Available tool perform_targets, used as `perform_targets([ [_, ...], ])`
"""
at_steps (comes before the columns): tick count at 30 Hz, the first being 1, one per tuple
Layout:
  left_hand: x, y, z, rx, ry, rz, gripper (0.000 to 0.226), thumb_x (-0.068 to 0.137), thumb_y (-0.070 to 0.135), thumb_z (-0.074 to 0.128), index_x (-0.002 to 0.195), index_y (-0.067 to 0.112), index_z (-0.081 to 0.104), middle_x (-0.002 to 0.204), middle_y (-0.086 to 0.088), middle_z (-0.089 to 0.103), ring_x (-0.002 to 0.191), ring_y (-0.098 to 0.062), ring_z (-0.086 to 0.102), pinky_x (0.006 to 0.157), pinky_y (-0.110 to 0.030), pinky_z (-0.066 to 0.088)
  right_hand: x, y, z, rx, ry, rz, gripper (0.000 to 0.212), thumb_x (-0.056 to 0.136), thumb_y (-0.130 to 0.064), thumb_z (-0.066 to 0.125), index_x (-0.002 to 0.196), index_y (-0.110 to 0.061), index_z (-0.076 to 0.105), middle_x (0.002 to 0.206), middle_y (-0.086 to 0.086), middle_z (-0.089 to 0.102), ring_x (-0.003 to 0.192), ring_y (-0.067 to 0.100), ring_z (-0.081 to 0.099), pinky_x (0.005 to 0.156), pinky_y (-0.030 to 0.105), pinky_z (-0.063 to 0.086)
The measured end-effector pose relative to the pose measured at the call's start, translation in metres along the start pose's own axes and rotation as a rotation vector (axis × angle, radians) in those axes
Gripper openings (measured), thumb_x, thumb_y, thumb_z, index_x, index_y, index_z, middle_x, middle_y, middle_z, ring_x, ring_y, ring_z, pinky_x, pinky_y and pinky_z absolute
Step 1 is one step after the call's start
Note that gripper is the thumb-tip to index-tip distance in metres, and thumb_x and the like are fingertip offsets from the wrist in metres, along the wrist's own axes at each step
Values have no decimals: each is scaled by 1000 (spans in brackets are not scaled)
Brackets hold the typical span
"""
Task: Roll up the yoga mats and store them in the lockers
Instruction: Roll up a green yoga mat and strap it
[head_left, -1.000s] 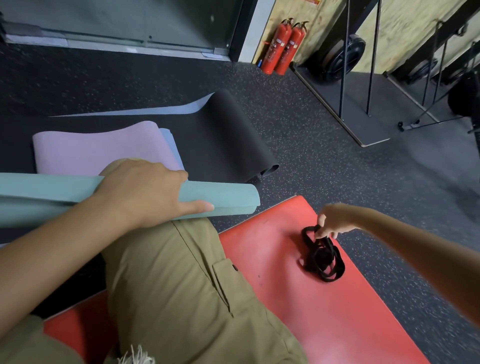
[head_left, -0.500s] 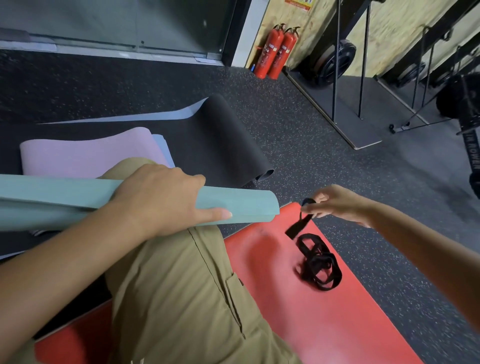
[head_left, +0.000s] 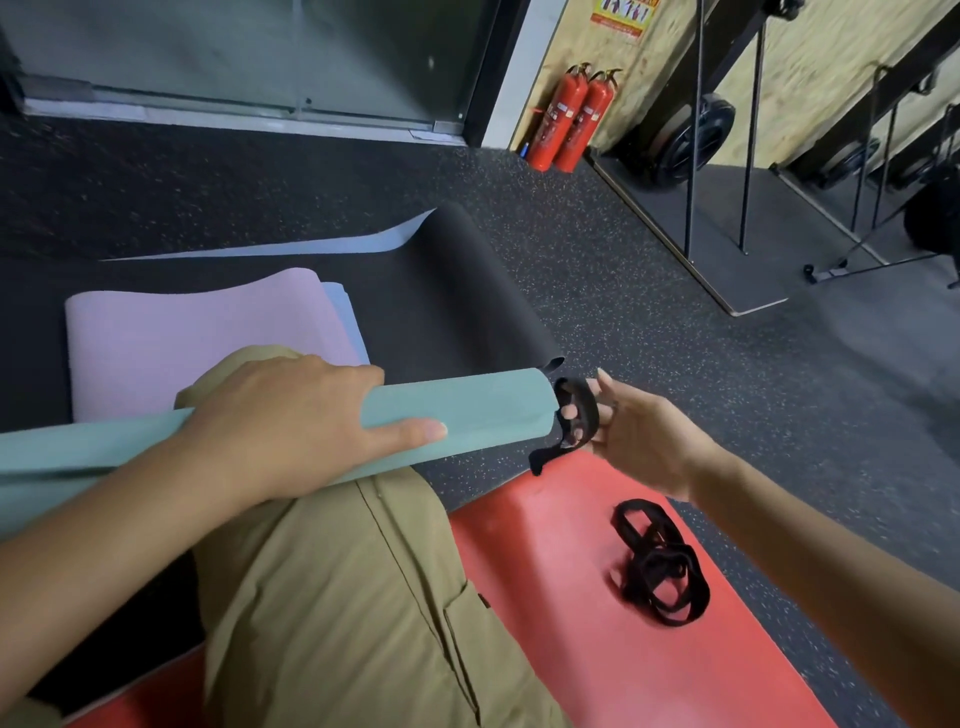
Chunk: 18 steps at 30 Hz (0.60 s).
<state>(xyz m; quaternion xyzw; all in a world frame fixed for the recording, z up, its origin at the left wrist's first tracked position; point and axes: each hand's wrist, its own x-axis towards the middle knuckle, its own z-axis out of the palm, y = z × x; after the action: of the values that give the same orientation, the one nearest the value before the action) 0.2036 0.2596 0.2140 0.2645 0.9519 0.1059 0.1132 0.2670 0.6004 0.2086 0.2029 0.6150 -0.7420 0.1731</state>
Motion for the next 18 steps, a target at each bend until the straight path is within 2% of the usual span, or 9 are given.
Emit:
perform_targets([
  [3, 2, 1, -1, -7, -19, -6, 92, 59, 105, 0, 88, 34, 52, 78, 11, 58, 86, -16, 56, 85, -41, 51, 8, 4, 8, 158, -96, 14, 34, 105, -29, 41, 124, -9, 59, 95, 7, 71, 76, 20, 61, 82, 34, 48],
  [6, 5, 1, -1, 4, -25, -8, 95, 58, 104, 0, 92, 34, 54, 81, 11, 59, 89, -16, 57, 85, -40, 51, 13, 8, 10, 130, -150, -11, 38, 103, -14, 42, 136, -8, 59, 108, 8, 70, 83, 19, 67, 75, 31, 57],
  [9, 7, 0, 0, -13, -19, -10, 97, 55, 105, -2, 91, 34, 54, 81, 11, 59, 90, -17, 57, 86, -41, 50, 15, 9, 11, 123, -163, -34, 45, 94, 4, 47, 133, -12, 62, 109, 9, 72, 78, 18, 72, 60, 24, 59],
  [10, 8, -1, 0, -21, -17, -9, 97, 54, 105, -3, 90, 34, 53, 80, 11, 59, 90, -17, 57, 87, -41, 50, 16, 10, 11, 121, -160, -44, 48, 92, 8, 48, 133, -13, 62, 113, 9, 73, 81, 17, 73, 61, 22, 60],
  [13, 10, -3, 0, -46, -20, -2, 99, 49, 107, -9, 86, 35, 49, 79, 11, 56, 91, -18, 57, 89, -42, 49, 19, 14, 8, 96, -203, -77, 58, 92, 12, 52, 143, -15, 57, 139, 12, 63, 109, 21, 70, 83, 24, 59],
  [15, 11, -3, 0, -47, -27, 3, 100, 49, 107, -9, 86, 35, 50, 79, 11, 57, 90, -18, 57, 89, -42, 49, 20, 15, 7, 112, -278, -71, 62, 91, 2, 67, 148, -15, 51, 148, 13, 56, 119, 25, 67, 91, 30, 59],
  [18, 11, -2, -1, -34, -31, 0, 96, 54, 105, -4, 84, 33, 51, 77, 10, 58, 87, -17, 57, 87, -41, 50, 22, 16, 8, 122, -369, -41, 89, 79, -19, 87, 154, -10, 40, 144, 15, 55, 125, 30, 58, 103, 41, 52],
])
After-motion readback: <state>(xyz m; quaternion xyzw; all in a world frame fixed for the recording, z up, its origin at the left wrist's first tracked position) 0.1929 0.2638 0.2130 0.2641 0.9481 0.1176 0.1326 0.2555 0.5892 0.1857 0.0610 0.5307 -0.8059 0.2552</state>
